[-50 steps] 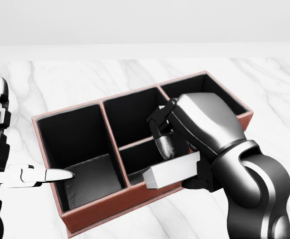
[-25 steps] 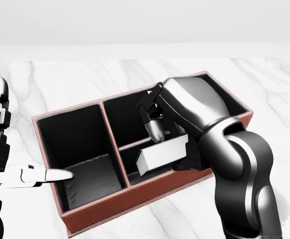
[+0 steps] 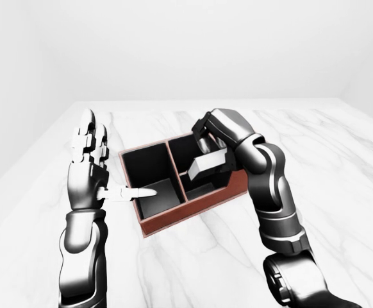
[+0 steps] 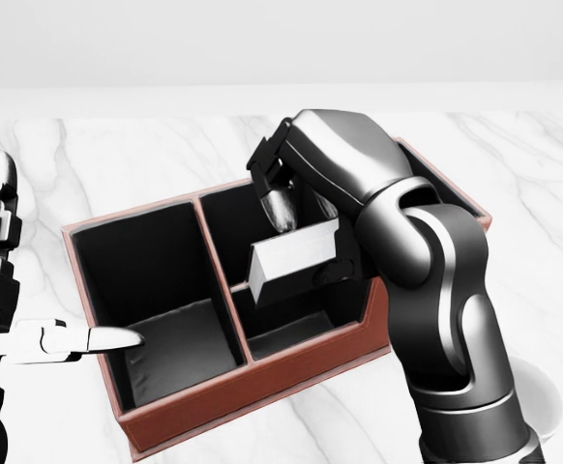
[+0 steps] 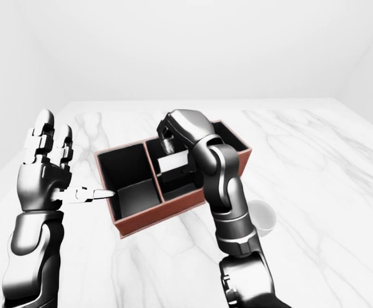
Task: Pick up the book and place it in the front compartment of the caddy.
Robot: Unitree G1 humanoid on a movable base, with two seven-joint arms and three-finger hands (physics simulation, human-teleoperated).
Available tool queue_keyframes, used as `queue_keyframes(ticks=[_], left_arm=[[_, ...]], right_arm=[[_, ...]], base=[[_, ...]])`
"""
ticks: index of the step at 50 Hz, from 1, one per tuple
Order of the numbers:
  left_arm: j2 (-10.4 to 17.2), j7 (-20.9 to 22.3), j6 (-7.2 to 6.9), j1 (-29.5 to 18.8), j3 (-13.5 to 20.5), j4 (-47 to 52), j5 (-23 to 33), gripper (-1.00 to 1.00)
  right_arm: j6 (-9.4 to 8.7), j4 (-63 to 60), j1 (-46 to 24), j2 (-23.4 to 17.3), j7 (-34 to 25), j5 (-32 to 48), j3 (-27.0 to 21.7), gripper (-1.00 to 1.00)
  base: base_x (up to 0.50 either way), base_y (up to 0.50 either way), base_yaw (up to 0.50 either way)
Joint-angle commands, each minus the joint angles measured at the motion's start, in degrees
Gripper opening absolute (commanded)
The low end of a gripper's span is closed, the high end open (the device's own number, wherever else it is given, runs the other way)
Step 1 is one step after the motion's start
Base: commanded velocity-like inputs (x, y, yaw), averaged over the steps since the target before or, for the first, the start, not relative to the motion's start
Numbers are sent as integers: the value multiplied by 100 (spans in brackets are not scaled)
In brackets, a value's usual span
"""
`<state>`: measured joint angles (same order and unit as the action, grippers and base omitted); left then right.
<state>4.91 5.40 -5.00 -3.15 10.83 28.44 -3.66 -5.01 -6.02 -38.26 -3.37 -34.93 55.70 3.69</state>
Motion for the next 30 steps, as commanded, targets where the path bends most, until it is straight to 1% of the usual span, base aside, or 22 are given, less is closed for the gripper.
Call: queue_keyframes(ticks=[1, 30], left_arm=[[3, -4, 0, -12, -3, -48, 3, 100], [17, 2, 0, -13, 41, 30, -37, 100]], right_arm=[[1, 577, -395, 5, 411, 25, -52, -100], [7, 1869, -940, 131, 1194, -98, 23, -100]], base=[[0, 0, 0], [0, 0, 0]])
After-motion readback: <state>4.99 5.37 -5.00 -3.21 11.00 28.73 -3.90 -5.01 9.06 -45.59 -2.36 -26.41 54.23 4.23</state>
